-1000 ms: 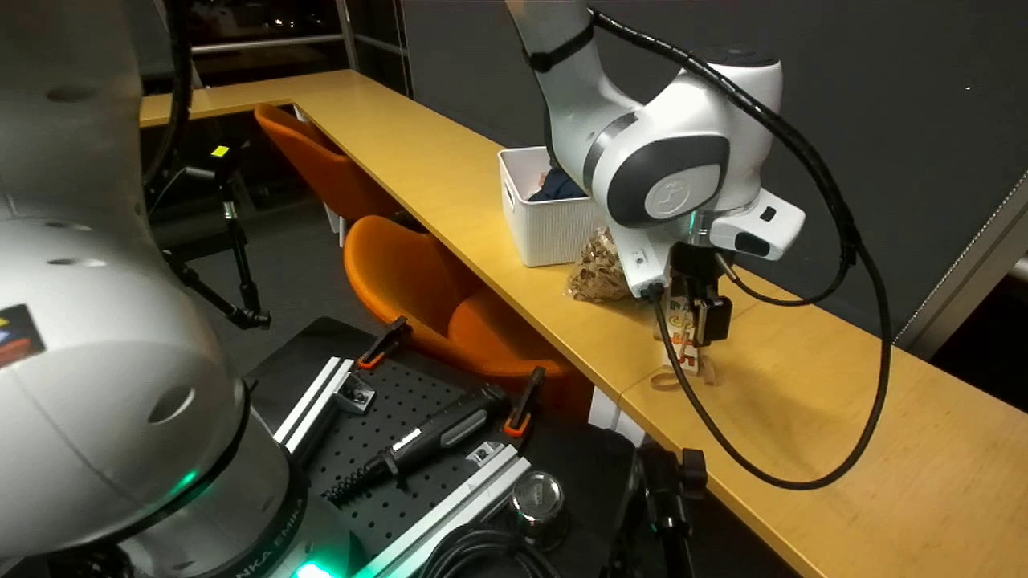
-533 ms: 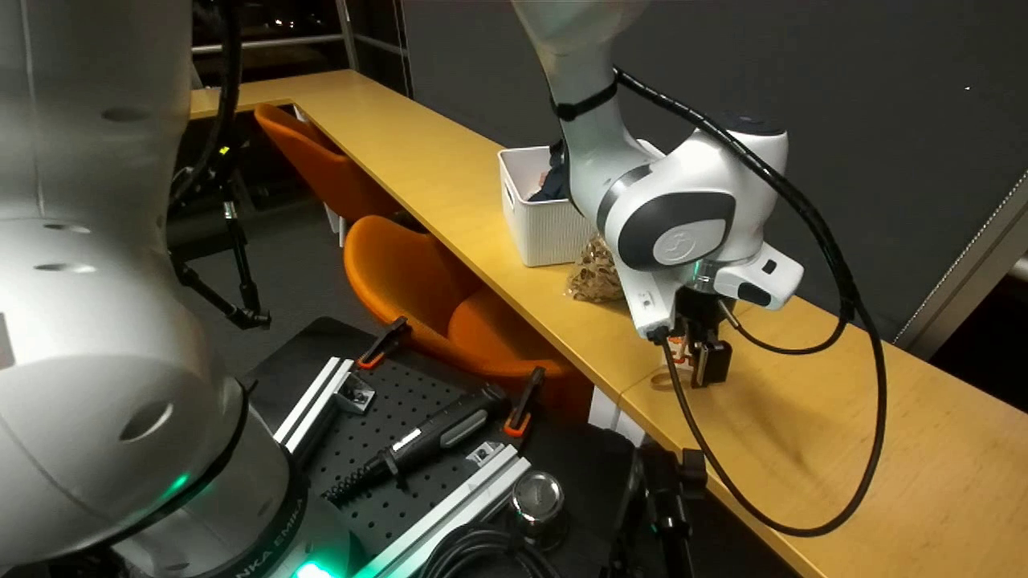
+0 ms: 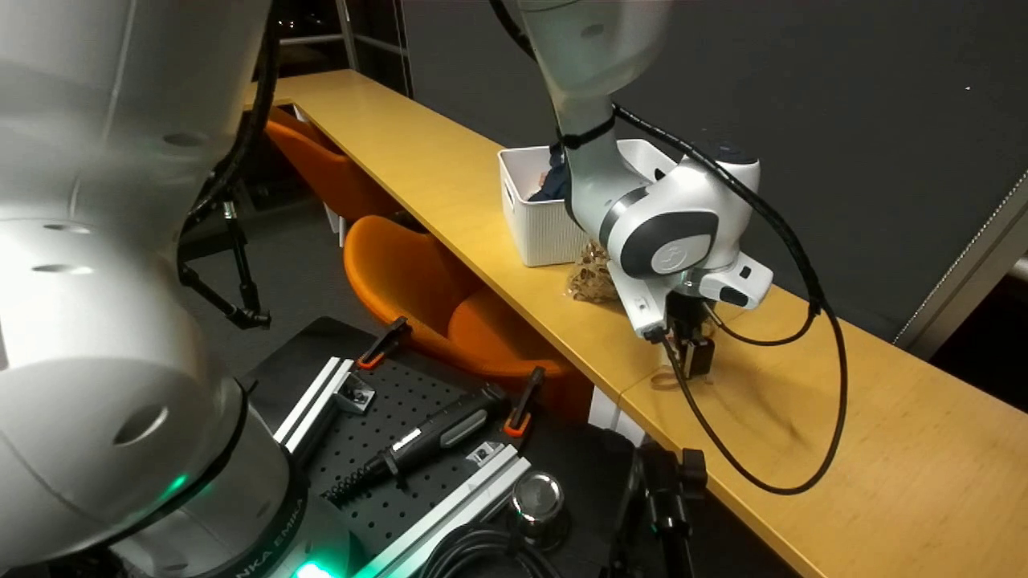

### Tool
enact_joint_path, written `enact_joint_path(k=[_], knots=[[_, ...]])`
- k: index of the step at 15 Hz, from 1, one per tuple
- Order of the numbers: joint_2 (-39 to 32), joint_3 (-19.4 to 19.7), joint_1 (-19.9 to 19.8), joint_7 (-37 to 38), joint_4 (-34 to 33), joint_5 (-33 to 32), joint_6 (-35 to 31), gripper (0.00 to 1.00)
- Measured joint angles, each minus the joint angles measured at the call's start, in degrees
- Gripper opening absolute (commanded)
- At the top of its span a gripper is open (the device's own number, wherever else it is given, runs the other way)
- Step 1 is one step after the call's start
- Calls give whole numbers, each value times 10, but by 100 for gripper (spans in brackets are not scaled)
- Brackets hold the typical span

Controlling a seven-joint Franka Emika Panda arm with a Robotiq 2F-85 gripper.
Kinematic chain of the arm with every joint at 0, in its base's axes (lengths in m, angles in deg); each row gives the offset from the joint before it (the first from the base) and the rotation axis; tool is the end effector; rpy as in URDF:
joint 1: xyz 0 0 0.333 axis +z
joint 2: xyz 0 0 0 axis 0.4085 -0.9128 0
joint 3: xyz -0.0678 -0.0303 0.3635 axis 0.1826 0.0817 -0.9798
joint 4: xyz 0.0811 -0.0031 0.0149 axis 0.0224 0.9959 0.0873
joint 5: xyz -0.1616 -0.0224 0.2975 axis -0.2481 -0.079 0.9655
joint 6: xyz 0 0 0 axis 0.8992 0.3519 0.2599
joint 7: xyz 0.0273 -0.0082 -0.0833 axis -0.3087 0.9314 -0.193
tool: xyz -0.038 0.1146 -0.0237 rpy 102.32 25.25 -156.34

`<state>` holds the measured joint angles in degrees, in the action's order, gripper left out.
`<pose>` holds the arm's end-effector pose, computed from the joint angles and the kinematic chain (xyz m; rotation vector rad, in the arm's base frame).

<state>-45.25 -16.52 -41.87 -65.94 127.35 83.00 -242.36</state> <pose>0.5102 -0.2704 0.2152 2.7890 -1.4244 0.1829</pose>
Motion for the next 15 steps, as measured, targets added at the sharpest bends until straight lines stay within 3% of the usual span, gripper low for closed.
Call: enact_joint_path(k=[6,7,10,15], knots=[[-25,-14,5,0,-6,0,0,100],[-25,-14,5,0,-6,0,0,75],[-25,-12,4,-1,-5,0,0,60],[-19,-14,6,-1,-5,0,0,22]])
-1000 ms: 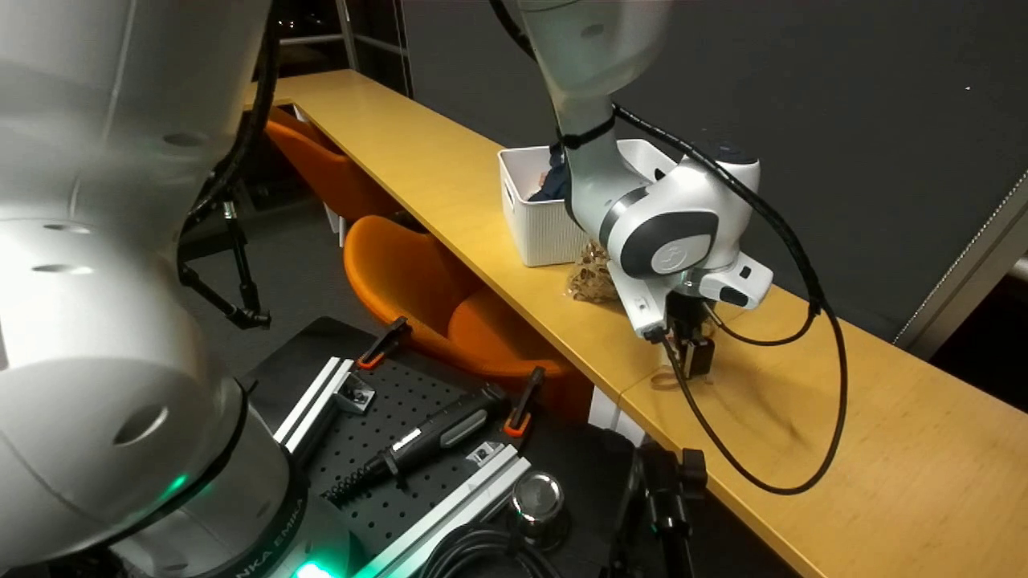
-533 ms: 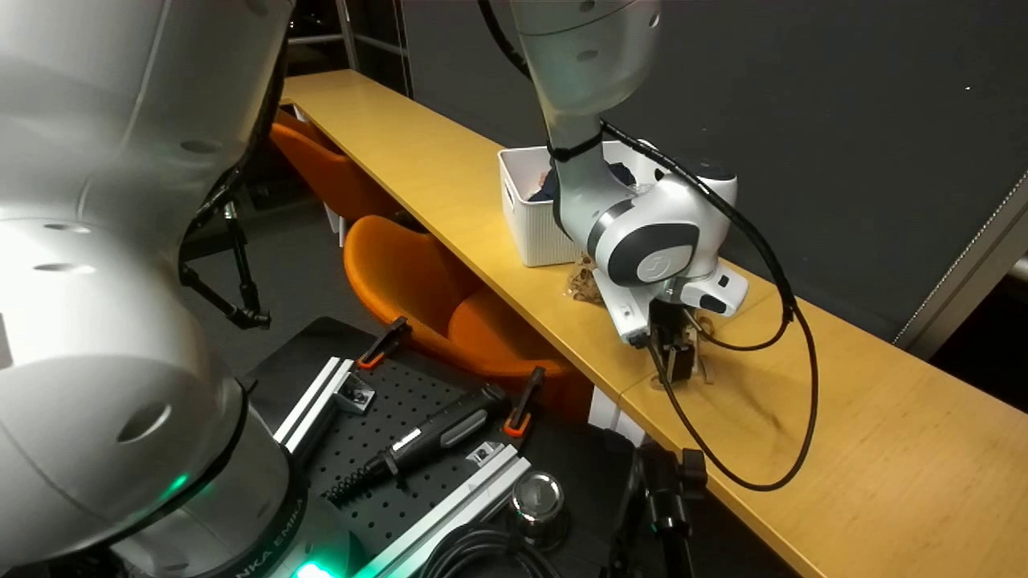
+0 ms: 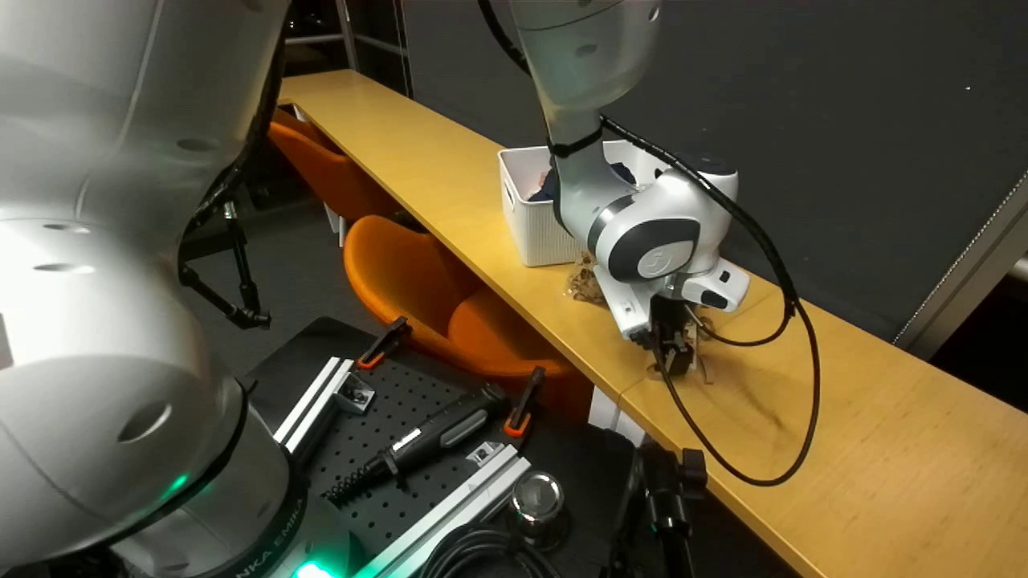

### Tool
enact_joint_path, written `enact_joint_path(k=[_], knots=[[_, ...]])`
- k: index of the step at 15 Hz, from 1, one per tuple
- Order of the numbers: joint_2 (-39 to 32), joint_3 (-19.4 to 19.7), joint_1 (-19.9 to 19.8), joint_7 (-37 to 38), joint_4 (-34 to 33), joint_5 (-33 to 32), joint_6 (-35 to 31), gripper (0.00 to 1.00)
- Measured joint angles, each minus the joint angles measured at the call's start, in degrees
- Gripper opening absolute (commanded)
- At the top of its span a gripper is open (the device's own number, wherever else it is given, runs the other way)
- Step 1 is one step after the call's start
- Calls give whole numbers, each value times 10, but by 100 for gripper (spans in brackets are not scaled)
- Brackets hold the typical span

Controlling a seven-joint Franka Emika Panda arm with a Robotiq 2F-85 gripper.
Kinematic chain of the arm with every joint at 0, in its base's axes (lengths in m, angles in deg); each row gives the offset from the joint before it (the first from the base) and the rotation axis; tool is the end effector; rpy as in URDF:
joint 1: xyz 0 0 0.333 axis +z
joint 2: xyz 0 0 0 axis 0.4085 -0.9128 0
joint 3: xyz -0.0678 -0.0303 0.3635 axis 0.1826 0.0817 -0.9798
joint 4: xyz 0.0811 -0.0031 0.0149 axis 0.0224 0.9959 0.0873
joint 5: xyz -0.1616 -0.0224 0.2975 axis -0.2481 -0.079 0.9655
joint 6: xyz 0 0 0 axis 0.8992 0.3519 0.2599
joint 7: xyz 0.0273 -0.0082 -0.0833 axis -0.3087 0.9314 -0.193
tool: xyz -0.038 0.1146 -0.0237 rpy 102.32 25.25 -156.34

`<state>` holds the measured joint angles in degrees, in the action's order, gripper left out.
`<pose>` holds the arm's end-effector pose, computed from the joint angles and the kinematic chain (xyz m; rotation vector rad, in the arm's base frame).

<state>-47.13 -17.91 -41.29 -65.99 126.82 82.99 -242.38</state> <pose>0.5180 -0.2533 0.1980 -2.8120 1.3808 -0.1436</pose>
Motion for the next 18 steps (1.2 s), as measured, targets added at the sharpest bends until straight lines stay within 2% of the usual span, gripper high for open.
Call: enact_joint_path(k=[2,4,11,18], knots=[[2,0,0,0,0,0,0,6],[6,0,2,0,1,0,0,0],[32,0,9,0,2,0,0,0],[35,0,18,0,-31,0,16,0]])
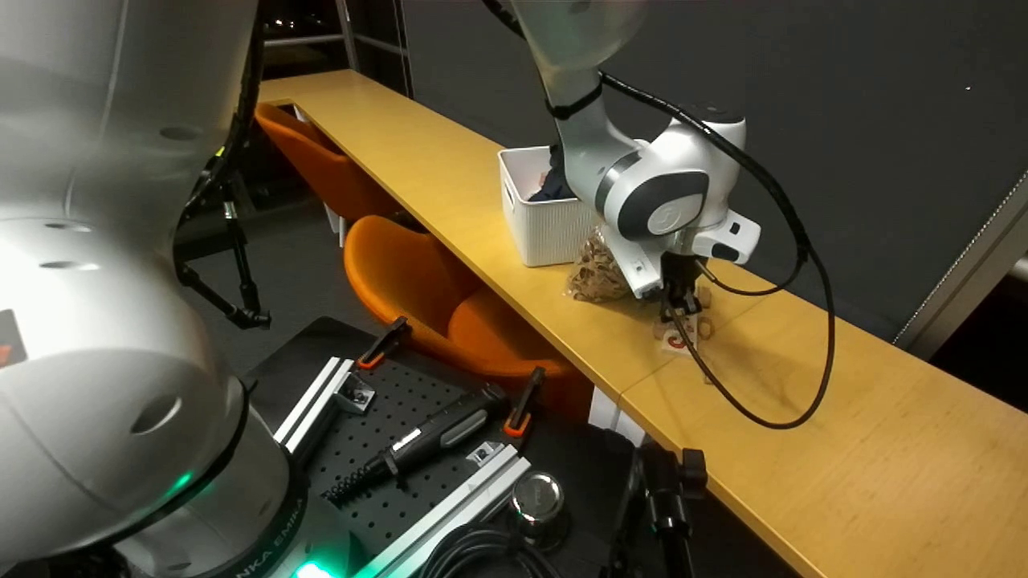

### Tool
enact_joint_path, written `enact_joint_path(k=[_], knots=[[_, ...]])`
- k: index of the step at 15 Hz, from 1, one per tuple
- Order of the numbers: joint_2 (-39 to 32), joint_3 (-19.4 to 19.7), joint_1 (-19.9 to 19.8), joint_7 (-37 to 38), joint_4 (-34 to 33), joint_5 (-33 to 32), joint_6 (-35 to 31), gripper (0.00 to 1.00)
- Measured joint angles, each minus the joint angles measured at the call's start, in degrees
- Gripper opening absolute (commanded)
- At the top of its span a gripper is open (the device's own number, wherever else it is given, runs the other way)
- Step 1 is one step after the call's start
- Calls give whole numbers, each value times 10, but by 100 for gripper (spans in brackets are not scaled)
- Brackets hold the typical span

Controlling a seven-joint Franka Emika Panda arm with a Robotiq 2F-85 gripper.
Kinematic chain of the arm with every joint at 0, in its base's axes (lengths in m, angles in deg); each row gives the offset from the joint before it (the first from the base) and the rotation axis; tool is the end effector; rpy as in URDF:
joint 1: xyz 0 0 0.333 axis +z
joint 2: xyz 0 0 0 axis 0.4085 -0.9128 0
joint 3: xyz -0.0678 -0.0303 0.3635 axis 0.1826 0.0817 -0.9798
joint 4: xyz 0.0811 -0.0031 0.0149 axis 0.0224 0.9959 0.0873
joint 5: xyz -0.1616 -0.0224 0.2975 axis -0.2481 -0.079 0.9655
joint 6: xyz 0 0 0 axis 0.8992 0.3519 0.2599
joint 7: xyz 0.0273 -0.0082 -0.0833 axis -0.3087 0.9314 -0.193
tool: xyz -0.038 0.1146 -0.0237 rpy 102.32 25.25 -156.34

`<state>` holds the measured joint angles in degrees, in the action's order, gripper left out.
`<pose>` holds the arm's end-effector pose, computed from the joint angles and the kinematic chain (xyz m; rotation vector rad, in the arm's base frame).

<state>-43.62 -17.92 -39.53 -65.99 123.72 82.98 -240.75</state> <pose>0.5490 -0.2434 0.2477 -2.8093 1.3175 -0.2766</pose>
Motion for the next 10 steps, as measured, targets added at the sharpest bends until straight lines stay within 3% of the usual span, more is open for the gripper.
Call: enact_joint_path(k=[10], knots=[[-39,0,18,0,-50,0,43,0]])
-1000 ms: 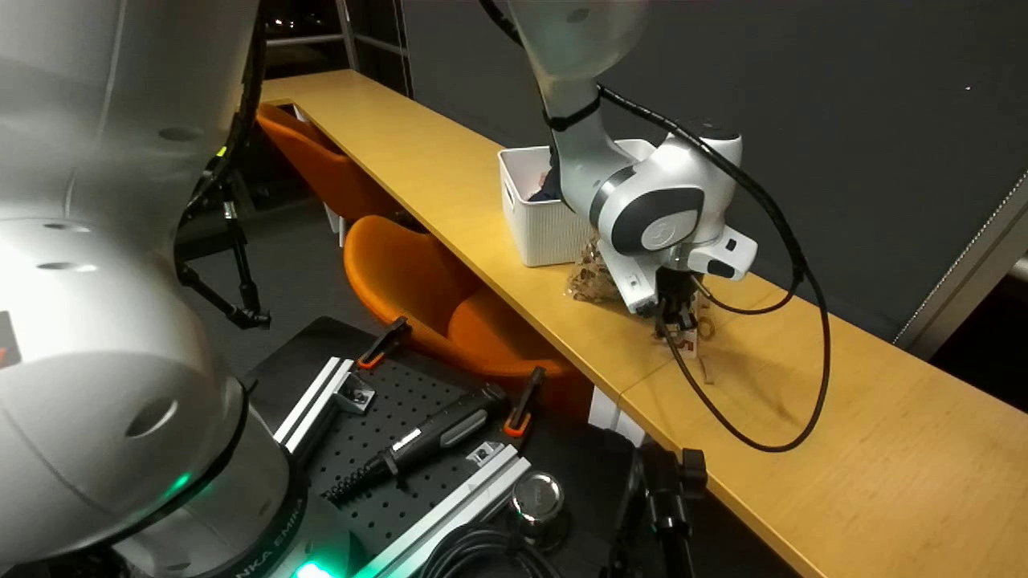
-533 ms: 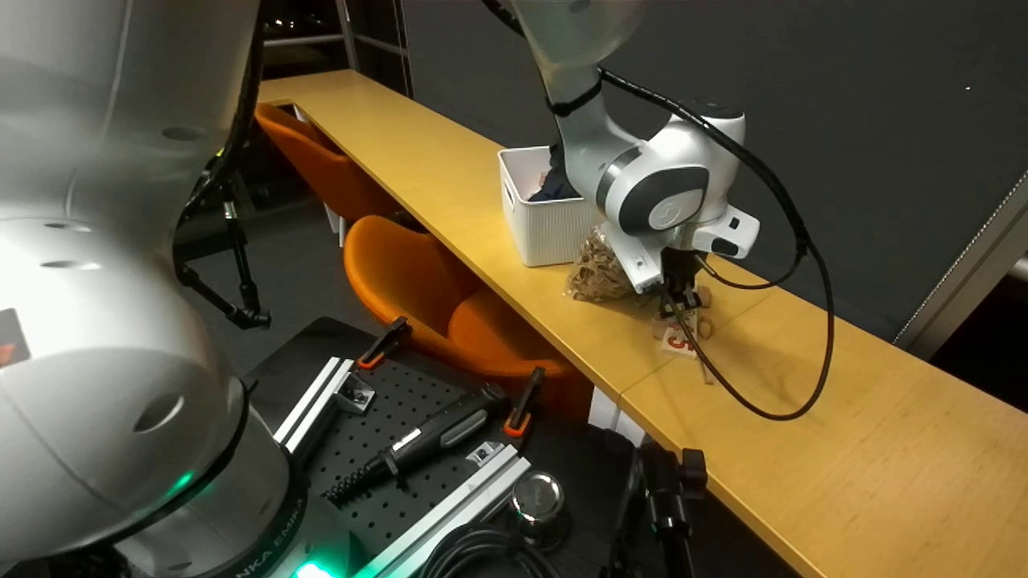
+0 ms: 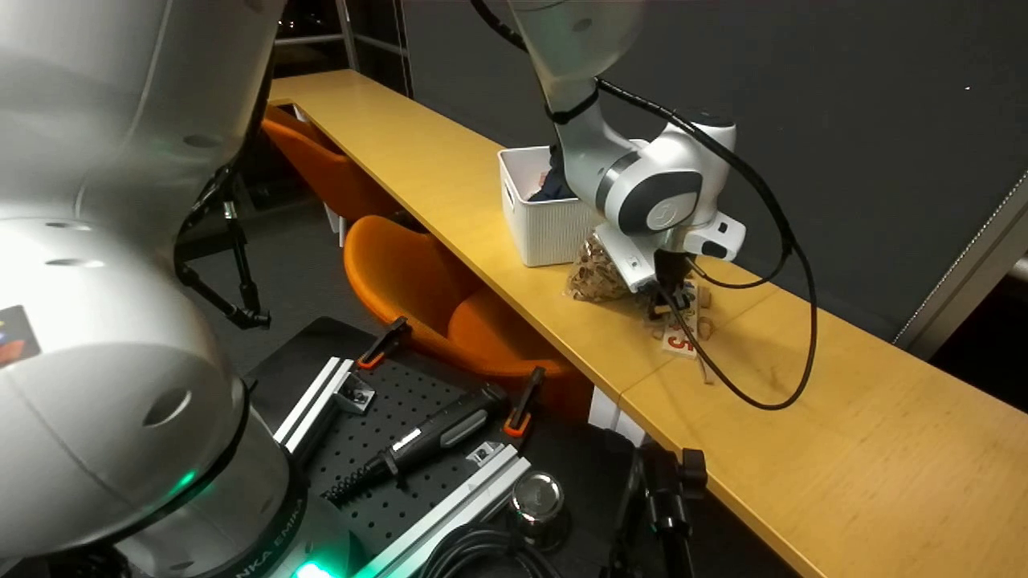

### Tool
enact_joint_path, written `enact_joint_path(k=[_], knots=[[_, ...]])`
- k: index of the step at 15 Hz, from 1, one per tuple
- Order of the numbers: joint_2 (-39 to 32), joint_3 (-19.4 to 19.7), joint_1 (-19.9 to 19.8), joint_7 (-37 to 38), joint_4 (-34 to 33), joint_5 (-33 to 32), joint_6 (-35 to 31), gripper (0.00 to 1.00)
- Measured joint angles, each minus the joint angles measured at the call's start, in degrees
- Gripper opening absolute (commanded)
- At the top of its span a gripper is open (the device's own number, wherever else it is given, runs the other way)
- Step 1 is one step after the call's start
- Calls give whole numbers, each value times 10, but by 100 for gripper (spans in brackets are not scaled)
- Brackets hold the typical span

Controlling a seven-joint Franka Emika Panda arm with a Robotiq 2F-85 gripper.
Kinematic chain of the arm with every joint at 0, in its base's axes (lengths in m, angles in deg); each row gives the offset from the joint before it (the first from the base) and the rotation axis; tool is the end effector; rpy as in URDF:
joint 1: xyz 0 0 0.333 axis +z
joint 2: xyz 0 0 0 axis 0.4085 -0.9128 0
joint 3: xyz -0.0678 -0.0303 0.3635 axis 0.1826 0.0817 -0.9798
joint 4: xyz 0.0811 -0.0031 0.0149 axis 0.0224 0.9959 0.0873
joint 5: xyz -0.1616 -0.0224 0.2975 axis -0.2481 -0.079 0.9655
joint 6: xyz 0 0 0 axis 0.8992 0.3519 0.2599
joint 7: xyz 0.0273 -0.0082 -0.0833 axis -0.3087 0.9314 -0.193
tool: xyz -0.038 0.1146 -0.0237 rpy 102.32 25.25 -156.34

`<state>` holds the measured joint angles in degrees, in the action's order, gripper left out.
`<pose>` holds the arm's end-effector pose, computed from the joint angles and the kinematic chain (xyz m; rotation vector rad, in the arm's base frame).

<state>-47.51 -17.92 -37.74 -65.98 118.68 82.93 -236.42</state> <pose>0.5739 -0.2284 0.2282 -2.8327 1.2571 -0.1919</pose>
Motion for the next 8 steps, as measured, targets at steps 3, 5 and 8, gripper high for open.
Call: enact_joint_path(k=[3,5,8], knots=[[-7,1,0,0,-1,0,0,33],[-11,1,0,0,-2,0,0,48],[-14,4,0,1,-5,0,0,69]])
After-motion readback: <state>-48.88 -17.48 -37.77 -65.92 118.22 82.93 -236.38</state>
